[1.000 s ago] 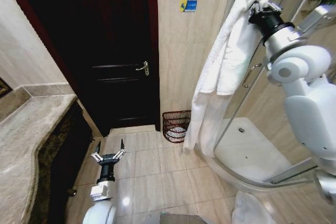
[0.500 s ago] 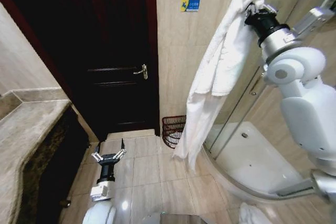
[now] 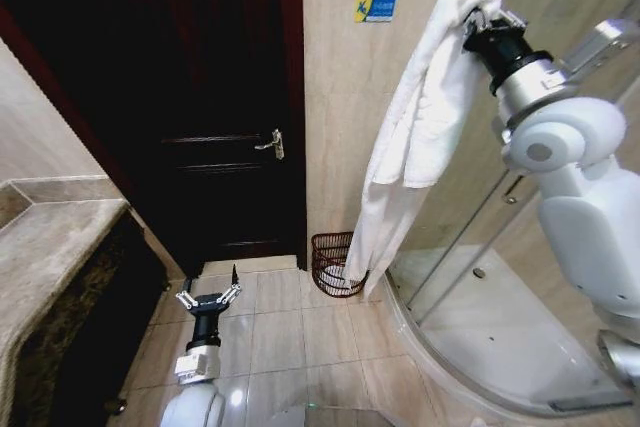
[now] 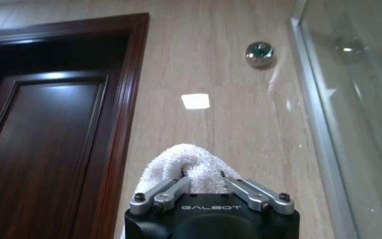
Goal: Discard the used towel into the hamper.
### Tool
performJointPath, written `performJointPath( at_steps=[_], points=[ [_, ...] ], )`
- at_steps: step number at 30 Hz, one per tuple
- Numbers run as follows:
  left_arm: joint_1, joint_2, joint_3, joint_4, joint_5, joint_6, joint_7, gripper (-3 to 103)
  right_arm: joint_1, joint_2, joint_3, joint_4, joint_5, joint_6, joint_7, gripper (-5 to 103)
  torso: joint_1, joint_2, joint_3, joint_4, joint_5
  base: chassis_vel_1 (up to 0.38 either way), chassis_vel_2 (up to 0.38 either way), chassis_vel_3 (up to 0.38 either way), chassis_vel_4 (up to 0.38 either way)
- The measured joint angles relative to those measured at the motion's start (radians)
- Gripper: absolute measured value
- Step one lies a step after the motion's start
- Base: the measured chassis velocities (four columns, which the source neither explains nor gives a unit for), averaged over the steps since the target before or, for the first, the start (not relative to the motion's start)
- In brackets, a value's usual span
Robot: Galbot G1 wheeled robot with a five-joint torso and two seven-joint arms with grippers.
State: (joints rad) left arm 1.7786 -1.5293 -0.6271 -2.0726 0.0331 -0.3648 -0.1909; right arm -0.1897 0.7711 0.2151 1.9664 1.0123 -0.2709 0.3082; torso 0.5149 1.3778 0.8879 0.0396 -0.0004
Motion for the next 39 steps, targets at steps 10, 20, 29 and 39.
performJointPath(
  at_steps=[10, 20, 29, 39],
  points=[
    [-0.007, 0.018, 0.004, 0.027, 0.005, -0.018, 0.005, 100, 0.134, 0.059, -0.032, -0.156, -0.018, 0.011, -0.02, 7, -0.001, 0.0, 0.0, -0.0001, 0.0002, 0.0, -0.005, -0.003, 0.0],
    [0.022, -0.001, 0.001, 0.003, 0.001, -0.068, 0.002, 100, 0.59, 0.183, -0.303, -0.512, -0.027, 0.017, -0.016, 7, 0.0, 0.0, 0.0, 0.0004, 0.0001, 0.0, 0.0, 0.0, 0.0],
    [0.038, -0.002, -0.006, -0.013, -0.013, -0.088, -0.008, 100, 0.746, 0.26, -0.398, -0.699, -0.051, 0.046, -0.037, 7, 0.0, 0.0, 0.0, 0.0, 0.0004, 0.0, 0.0, 0.0, 0.0],
    [0.037, -0.002, 0.006, -0.004, -0.004, -0.105, -0.011, 100, 0.574, 0.265, -0.409, -0.735, -0.123, 0.164, -0.066, 7, 0.0, 0.0, 0.0, 0.0002, 0.0007, 0.0, 0.0, 0.0, 0.0]
  ],
)
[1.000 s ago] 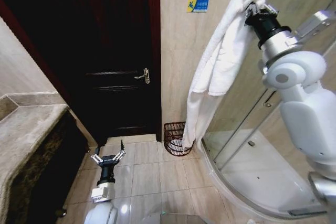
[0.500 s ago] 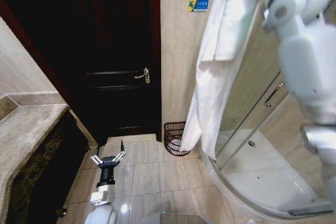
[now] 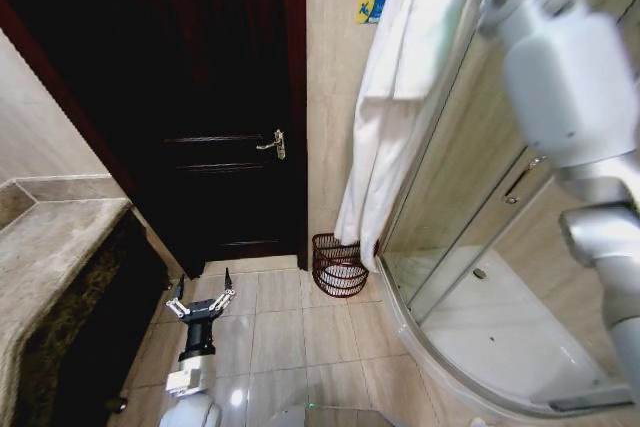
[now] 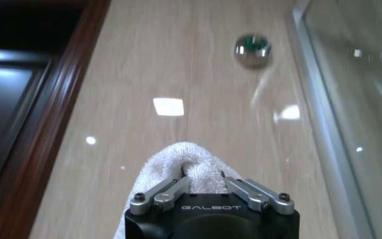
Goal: Discard the used towel into the hamper.
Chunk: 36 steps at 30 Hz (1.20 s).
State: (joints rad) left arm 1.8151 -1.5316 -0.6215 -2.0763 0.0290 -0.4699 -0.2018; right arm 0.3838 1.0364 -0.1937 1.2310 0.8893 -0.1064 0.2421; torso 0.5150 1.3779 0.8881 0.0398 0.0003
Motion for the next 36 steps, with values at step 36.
performJointPath(
  at_steps=[36],
  points=[
    [0.023, -0.028, 0.008, 0.015, 0.043, -0.042, 0.016, 100, -0.338, 0.032, 0.134, 0.11, -0.118, 0.087, 0.01, 7, -0.003, -0.005, -0.003, 0.0001, -0.0007, 0.0, 0.0, 0.0, 0.0]
  ],
)
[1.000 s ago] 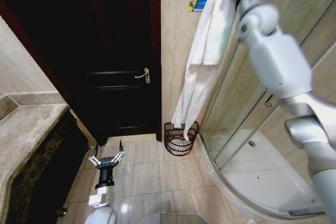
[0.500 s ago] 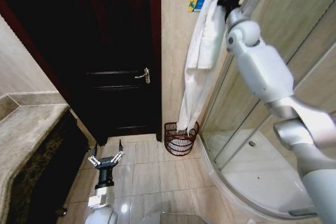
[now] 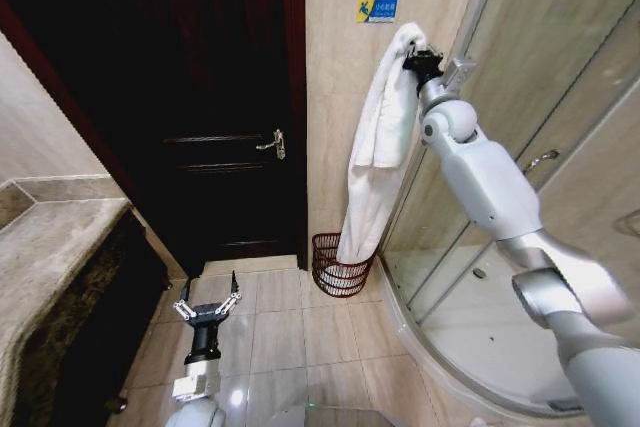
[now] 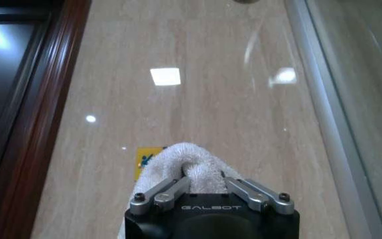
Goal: Discard the used towel into the hamper.
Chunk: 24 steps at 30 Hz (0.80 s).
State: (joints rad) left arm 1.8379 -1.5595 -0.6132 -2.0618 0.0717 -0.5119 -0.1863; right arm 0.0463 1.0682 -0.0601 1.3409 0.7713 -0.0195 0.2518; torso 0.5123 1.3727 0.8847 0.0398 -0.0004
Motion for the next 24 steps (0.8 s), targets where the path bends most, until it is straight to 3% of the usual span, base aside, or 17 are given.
performJointPath(
  at_steps=[13, 21, 24],
  points=[
    [0.016, -0.029, 0.001, -0.003, 0.022, -0.023, 0.029, 100, -0.009, 0.025, -0.001, -0.026, -0.007, -0.012, -0.013, 7, -0.031, -0.068, -0.036, -0.0001, 0.0004, 0.0, 0.0, 0.0, 0.0],
    [0.032, -0.024, -0.004, -0.004, 0.022, -0.045, 0.032, 100, -0.011, 0.031, -0.001, -0.047, -0.003, -0.057, -0.013, 7, -0.054, -0.116, -0.061, -0.0002, 0.0003, 0.0, 0.0, 0.0, 0.0],
    [0.034, -0.026, -0.004, -0.003, 0.023, -0.051, 0.032, 100, -0.007, 0.02, -0.001, -0.056, 0.007, -0.105, -0.026, 7, -0.063, -0.137, -0.073, -0.0003, 0.0005, 0.0, 0.0, 0.0, 0.0]
  ],
)
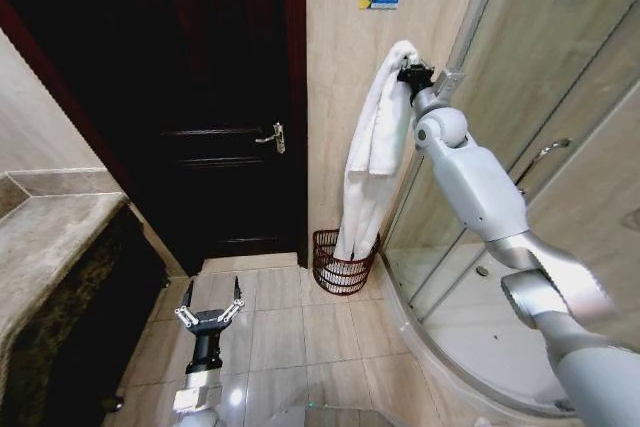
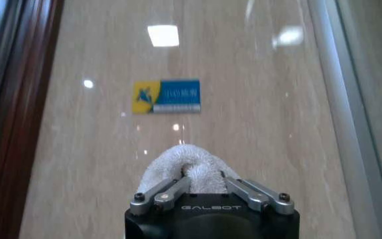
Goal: Discard the used towel into the hamper.
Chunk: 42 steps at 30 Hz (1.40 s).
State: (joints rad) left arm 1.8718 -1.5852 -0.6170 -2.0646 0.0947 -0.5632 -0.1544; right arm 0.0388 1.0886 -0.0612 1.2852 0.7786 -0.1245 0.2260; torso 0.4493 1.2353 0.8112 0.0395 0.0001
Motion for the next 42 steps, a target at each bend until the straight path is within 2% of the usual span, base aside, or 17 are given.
performJointPath(
  at_steps=[4, 7, 10, 13, 17, 22, 42],
  points=[
    [0.0, 0.0, 0.0, -0.003, 0.001, 0.0, 0.0, 100, 0.009, -0.01, 0.001, 0.0, 0.025, -0.056, -0.012, 7, -0.008, -0.017, -0.009, 0.0001, 0.0, 0.0, 0.0, 0.0, 0.0],
    [-0.001, 0.0, 0.0, -0.011, 0.006, 0.0, -0.001, 100, 0.029, -0.019, 0.001, -0.005, 0.081, -0.131, -0.023, 7, -0.019, -0.04, -0.022, 0.0, 0.0, 0.0, 0.0, 0.0, 0.0],
    [-0.001, -0.002, 0.0, -0.013, 0.011, 0.001, -0.003, 100, 0.041, -0.017, -0.003, -0.018, 0.111, -0.143, -0.029, 7, -0.025, -0.054, -0.029, 0.0006, -0.0001, 0.0, 0.0, 0.0, 0.0],
    [-0.002, -0.009, 0.003, -0.013, 0.019, 0.0, -0.004, 100, 0.051, -0.01, -0.008, -0.038, 0.115, -0.138, -0.044, 7, -0.031, -0.068, -0.037, -0.0002, -0.0001, 0.0, 0.0, 0.0, 0.0],
    [0.004, -0.022, 0.006, -0.013, 0.03, -0.004, -0.004, 100, 0.055, 0.003, -0.009, -0.046, 0.117, -0.13, -0.051, 7, -0.04, -0.089, -0.049, 0.0005, -0.0002, 0.0, 0.0, 0.0, 0.0],
    [0.009, -0.024, 0.013, -0.016, 0.044, -0.005, -0.004, 100, 0.059, 0.007, -0.008, -0.062, 0.113, -0.124, -0.055, 7, -0.054, -0.118, -0.065, -0.0001, -0.0001, 0.0, 0.0, 0.0, 0.0],
    [0.077, -0.023, 0.016, -0.042, 0.075, -0.035, -0.003, 100, 0.04, 0.0, -0.008, -0.069, 0.116, -0.098, -0.062, 7, -0.098, -0.219, -0.121, 0.0002, -0.0001, 0.0, 0.0, 0.0, 0.0]
  ],
)
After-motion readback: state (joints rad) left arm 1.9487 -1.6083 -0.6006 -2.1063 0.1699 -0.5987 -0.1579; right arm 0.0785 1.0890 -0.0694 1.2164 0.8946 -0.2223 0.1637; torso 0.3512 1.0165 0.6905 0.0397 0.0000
